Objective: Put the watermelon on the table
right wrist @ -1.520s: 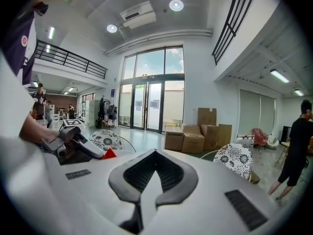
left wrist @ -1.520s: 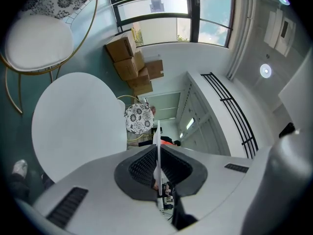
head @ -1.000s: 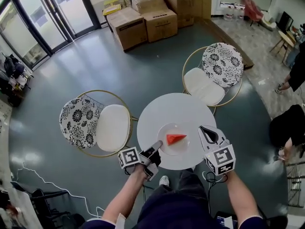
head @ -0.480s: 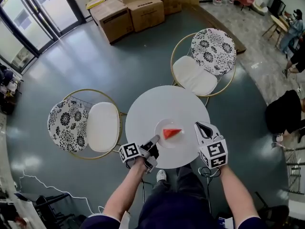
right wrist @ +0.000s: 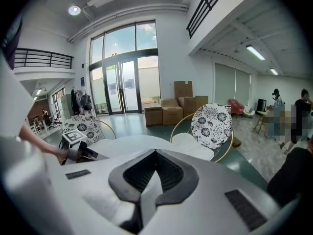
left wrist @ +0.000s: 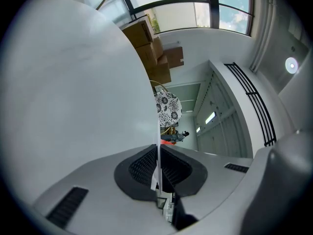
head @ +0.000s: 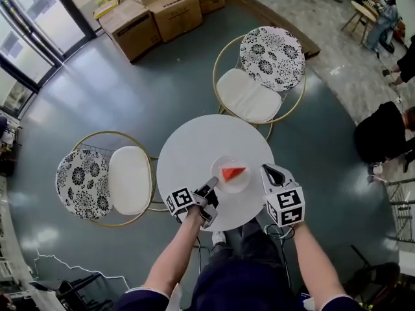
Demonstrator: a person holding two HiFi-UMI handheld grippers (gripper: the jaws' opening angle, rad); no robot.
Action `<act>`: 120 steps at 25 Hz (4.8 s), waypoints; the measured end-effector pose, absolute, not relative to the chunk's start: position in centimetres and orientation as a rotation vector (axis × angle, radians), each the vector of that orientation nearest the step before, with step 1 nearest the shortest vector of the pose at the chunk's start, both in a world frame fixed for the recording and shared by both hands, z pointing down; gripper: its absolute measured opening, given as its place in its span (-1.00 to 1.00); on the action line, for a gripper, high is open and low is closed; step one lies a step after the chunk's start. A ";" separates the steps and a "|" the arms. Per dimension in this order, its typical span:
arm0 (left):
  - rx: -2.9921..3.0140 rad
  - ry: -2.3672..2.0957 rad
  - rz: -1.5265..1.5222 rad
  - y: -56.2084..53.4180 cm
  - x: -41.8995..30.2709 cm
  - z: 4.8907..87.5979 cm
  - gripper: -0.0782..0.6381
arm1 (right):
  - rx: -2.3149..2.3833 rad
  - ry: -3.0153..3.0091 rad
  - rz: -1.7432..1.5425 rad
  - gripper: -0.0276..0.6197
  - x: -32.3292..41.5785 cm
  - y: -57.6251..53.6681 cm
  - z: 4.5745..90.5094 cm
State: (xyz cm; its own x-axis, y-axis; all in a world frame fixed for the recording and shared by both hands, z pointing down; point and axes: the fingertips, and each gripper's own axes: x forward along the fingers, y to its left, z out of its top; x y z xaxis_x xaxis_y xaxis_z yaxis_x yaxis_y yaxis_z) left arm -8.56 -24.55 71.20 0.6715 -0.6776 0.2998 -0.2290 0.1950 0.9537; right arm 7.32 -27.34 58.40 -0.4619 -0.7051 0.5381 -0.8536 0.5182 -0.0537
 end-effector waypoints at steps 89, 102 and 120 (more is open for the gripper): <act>2.337 -1.289 0.416 -23.1 -6.3 52.8 -0.76 | 1.449 -2.552 0.395 -0.91 5.4 -25.0 48.9; 2.501 -1.169 0.258 -20.4 -4.1 46.9 -0.76 | 1.436 -2.684 0.341 -0.91 3.3 -23.8 44.4; 2.540 -1.138 0.236 -19.6 -3.6 46.0 -0.76 | 1.426 -2.713 0.309 -0.91 2.8 -23.1 42.8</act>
State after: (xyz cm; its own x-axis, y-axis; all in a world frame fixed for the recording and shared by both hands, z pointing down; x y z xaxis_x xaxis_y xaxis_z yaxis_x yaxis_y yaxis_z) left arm -3.61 -19.61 45.98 0.6640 -0.6901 0.2880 -0.7477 -0.6179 0.2432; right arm 2.77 -23.07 42.82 -0.5698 -0.8086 0.1465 -0.8208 0.5516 -0.1482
